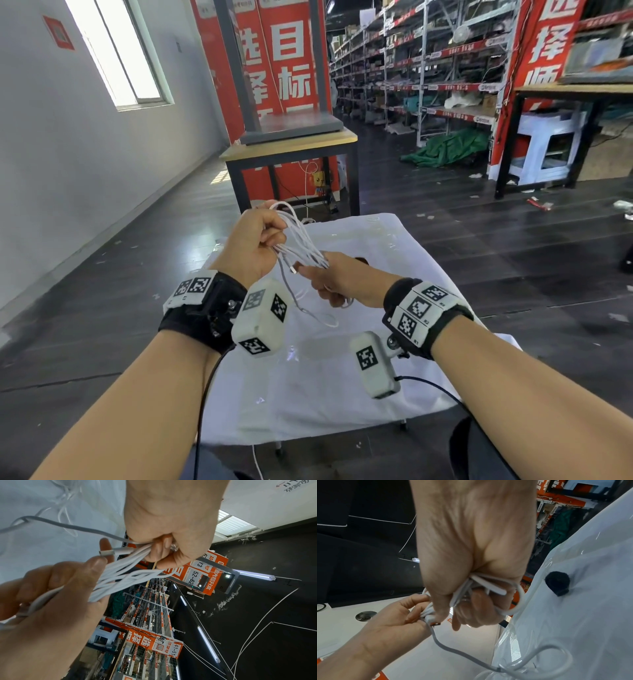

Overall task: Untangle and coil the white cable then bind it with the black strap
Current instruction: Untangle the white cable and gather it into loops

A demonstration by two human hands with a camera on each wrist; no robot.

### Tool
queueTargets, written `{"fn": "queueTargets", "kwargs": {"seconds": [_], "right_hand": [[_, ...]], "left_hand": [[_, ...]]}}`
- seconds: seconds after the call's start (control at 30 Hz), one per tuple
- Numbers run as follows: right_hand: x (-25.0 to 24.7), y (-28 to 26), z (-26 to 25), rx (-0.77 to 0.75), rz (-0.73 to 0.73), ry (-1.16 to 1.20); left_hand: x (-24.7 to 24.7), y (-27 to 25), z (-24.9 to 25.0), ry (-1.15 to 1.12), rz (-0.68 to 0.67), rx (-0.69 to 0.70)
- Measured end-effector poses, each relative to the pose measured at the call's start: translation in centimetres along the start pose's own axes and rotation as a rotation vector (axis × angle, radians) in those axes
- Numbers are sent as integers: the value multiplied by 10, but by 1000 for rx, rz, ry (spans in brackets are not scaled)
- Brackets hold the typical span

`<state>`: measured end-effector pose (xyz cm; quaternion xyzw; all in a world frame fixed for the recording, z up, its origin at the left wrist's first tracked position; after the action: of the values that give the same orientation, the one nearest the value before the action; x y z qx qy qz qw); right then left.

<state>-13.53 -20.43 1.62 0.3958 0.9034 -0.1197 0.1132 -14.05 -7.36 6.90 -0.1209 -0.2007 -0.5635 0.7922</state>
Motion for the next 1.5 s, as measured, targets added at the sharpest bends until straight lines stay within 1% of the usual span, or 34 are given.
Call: {"fn": "queueTargets", "kwargs": {"seconds": [0.2,0.3,0.4,0.47,0.5,0.57,0.6,0.7,0.83,0.9,0.97,1.03,1.1,1.13,1.17,1.23,1.3,1.37,1.43,1.5], "right_hand": [[5,1,3,39,-105,-68],[4,5,6,46,-84,-117],[0,9,11,38,-50,-134],[-2,10,12,9,-54,-152],[-1,10,13,-3,-74,-132],[0,12,19,6,-109,7],[1,14,23,10,-103,56],[-2,20,35,17,-40,87],[-5,23,49,15,-29,148],[-7,24,55,2,-4,151],[-15,27,65,-2,29,231],[-26,31,76,9,94,389],[-40,34,82,22,192,575],[-47,37,83,28,244,663],[-54,38,82,26,289,738],[-64,40,78,8,359,831],[-70,39,75,-6,415,885],[-73,37,73,-22,443,947],[-77,34,77,-22,486,995],[-86,31,85,2,573,989]], "left_hand": [[3,8,-9,-48,-50,-61],[5,11,-10,-74,-46,-89],[1,16,-10,-13,-43,-120],[-4,19,-12,2,-29,-130],[-7,21,-13,-1,-14,-135],[-15,25,-19,-1,13,-157],[-18,26,-22,3,17,-178],[-28,31,-33,37,20,-236],[-31,32,-50,79,34,-222],[-29,33,-56,93,-18,-195],[-27,37,-62,138,-121,-181],[-30,43,-67,215,-153,-162],[-31,43,-69,364,-138,-75],[-29,43,-70,478,-152,-21],[-25,42,-74,603,-200,18],[-13,34,-83,798,-369,25],[0,24,-89,882,-538,-15],[7,15,-90,960,-631,-13],[7,13,-89,1048,-635,36],[-1,16,-88,1163,-595,93]]}}
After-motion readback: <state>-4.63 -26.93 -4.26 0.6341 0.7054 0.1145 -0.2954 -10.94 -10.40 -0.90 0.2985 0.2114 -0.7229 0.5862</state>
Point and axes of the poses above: each hand's wrist, its own y-axis towards the middle knuckle, its own x-axis out of the palm, z = x × y, the point moved 5 cm from there along y, towards the middle knuckle, and after that the axes turned 5 degrees about x, right-handed, at the moved point
